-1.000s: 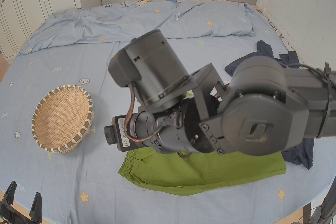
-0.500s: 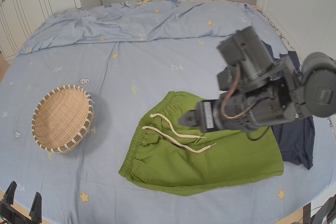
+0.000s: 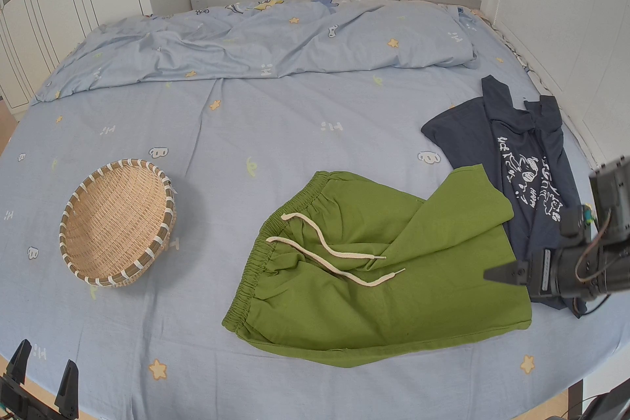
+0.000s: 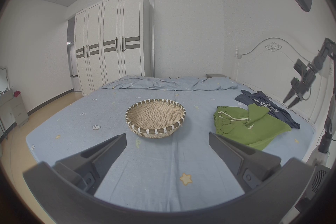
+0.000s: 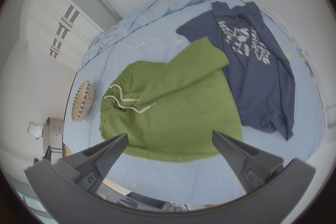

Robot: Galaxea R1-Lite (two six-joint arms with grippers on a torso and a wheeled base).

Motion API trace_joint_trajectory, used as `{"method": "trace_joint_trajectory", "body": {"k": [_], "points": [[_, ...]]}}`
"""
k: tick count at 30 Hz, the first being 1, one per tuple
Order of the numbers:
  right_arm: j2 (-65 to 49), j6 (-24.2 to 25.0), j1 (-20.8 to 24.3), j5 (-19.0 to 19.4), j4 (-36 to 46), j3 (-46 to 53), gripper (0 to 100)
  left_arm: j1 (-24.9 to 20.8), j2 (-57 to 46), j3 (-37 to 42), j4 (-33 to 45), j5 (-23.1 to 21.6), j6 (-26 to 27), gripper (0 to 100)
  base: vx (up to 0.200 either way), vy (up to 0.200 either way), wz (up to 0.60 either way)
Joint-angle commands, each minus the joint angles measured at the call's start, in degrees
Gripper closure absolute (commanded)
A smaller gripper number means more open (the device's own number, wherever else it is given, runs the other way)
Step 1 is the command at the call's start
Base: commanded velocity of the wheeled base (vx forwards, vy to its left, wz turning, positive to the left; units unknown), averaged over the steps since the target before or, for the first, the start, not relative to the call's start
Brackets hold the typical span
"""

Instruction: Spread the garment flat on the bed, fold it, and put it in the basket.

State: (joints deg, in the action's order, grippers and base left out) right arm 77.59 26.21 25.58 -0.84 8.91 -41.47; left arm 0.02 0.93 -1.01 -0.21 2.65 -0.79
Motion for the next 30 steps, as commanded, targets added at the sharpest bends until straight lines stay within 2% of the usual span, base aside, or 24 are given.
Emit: {"method": "trace_joint_trajectory", "body": {"k": [1,7,10,11,12,13,14,15,16,17,19,22,23,24,26,28,30], "points": [[-19.7,4.0,-11.9,9.5,-15.5,30.8,0,0.1,-0.7,1.0,0.0,-0.2,0.0,0,0.000,0.000,0.00],[-22.3,5.0,-11.9,10.1,-17.9,35.7,0,0.1,-0.6,-0.7,-1.4,0.3,-0.4,0,0.000,0.000,0.00],[-23.6,4.9,-11.4,10.2,-18.0,36.9,0,-0.9,1.7,-18.7,-1.7,-0.8,-4.2,0,0.000,0.000,0.00],[-23.7,4.9,-11.4,10.2,-17.9,36.9,0,-1.0,2.0,-19.6,-1.5,-0.9,-4.5,0,0.000,0.000,0.00],[-24.7,4.9,-11.2,10.2,-17.9,37.0,0,-2.4,7.0,-28.1,3.9,-2.0,-5.7,0,0.000,0.000,0.00],[-25.2,5.0,-11.1,10.2,-17.9,37.0,0,-2.7,8.7,-30.5,6.9,-3.3,-5.5,0,0.000,0.000,0.00],[-25.9,5.0,-11.1,10.2,-17.7,37.0,0,-2.8,11.0,-32.5,11.4,-6.6,-5.3,0,0.000,0.000,0.00],[-26.0,5.0,-11.1,10.2,-17.7,37.0,0,-2.8,11.3,-32.7,11.8,-7.1,-5.3,0,0.000,0.000,0.00],[-26.7,5.0,-11.2,10.7,-17.5,37.1,0,-3.4,15.3,-32.8,16.3,-16.0,-6.4,0,0.000,0.000,0.00],[-26.8,5.0,-11.4,10.9,-17.5,37.1,0,-3.5,16.5,-32.7,16.8,-18.1,-7.0,0,0.000,0.000,0.00],[-27.0,5.0,-11.9,12.6,-17.5,37.3,0,-3.5,23.4,-31.2,16.8,-29.3,-15.3,0,0.000,0.000,0.00],[-26.9,5.0,-11.8,13.0,-17.8,37.9,0,-3.5,32.5,-30.5,13.3,-39.6,-27.8,0,0.000,0.000,0.00],[-26.9,5.0,-11.8,13.0,-17.9,38.0,0,-3.6,35.0,-30.2,11.5,-42.2,-30.8,0,0.000,0.000,0.00],[-26.9,5.0,-11.8,13.0,-17.9,38.0,0,-3.6,35.5,-30.2,11.2,-42.5,-31.2,0,0.000,0.000,0.00],[-26.9,4.9,-11.8,13.0,-17.9,38.0,0,-3.3,43.5,-28.7,5.4,-47.3,-36.9,0,0.000,0.000,0.00],[-27.1,4.9,-11.8,13.0,-18.0,38.0,0,-2.8,53.7,-27.2,-2.3,-48.5,-41.1,0,0.000,0.000,0.00],[-27.3,4.9,-11.8,13.0,-17.9,38.1,0,-2.7,60.9,-26.1,-8.0,-48.9,-42.7,0,0.000,0.000,0.00]]}}
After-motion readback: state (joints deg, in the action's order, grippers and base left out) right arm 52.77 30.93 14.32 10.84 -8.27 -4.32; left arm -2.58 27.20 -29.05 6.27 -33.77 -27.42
